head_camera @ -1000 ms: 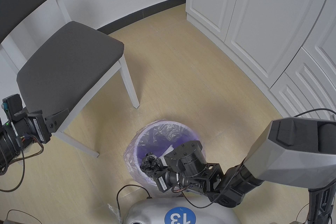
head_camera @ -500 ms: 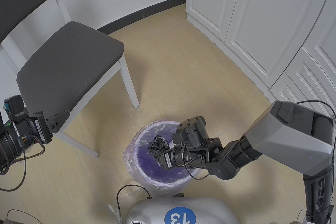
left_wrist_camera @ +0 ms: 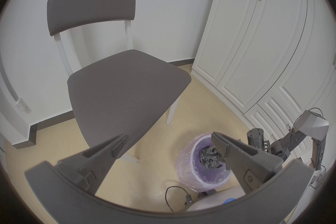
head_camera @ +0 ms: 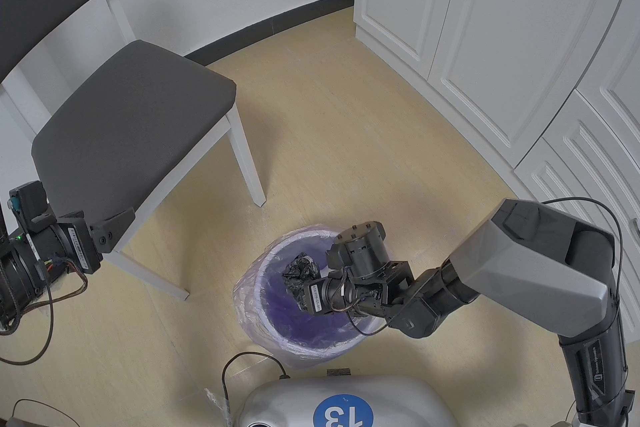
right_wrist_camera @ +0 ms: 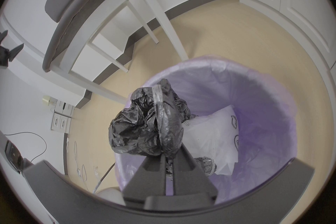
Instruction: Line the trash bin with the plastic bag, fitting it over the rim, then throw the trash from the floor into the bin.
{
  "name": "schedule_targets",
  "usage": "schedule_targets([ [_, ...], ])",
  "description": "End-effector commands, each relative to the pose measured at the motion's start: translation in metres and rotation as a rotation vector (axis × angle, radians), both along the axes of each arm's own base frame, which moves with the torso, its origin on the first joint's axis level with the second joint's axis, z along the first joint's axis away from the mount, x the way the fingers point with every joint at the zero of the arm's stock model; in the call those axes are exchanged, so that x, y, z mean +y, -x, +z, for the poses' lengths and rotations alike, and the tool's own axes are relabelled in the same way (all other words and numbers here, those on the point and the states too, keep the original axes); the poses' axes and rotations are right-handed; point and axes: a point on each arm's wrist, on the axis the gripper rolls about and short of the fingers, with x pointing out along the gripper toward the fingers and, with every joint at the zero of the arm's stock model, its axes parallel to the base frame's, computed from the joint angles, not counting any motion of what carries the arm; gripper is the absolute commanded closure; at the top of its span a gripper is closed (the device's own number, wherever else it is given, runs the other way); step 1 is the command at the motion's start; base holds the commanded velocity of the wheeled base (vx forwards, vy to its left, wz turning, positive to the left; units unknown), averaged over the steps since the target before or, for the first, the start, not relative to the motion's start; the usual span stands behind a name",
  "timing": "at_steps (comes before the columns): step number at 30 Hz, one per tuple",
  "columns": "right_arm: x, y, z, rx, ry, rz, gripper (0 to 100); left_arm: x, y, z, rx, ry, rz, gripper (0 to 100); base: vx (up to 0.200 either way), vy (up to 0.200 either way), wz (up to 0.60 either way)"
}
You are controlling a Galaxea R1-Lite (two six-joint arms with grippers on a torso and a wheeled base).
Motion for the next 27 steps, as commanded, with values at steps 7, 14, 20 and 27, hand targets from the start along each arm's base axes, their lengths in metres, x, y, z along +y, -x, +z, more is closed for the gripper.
schedule_targets([
  [7, -0.013, 0.015, 0.003, -0.002, -0.169, 0.039, 100, 0.000, 0.000, -0.002, 0.007, -0.001, 0.001, 0, 0.000, 0.000, 0.00],
  [14, -0.030, 0.030, -0.003, -0.027, -0.280, 0.127, 100, 0.000, 0.000, -0.002, 0.006, -0.001, 0.002, 0, 0.000, 0.000, 0.00],
  [20, -0.035, 0.035, -0.009, -0.037, -0.300, 0.145, 100, 0.000, 0.000, -0.003, 0.009, -0.002, 0.000, 0, 0.000, 0.000, 0.00],
  [27, -0.036, 0.032, -0.013, -0.033, -0.297, 0.138, 100, 0.001, 0.002, -0.004, 0.011, -0.002, 0.004, 0, 0.000, 0.000, 0.00],
])
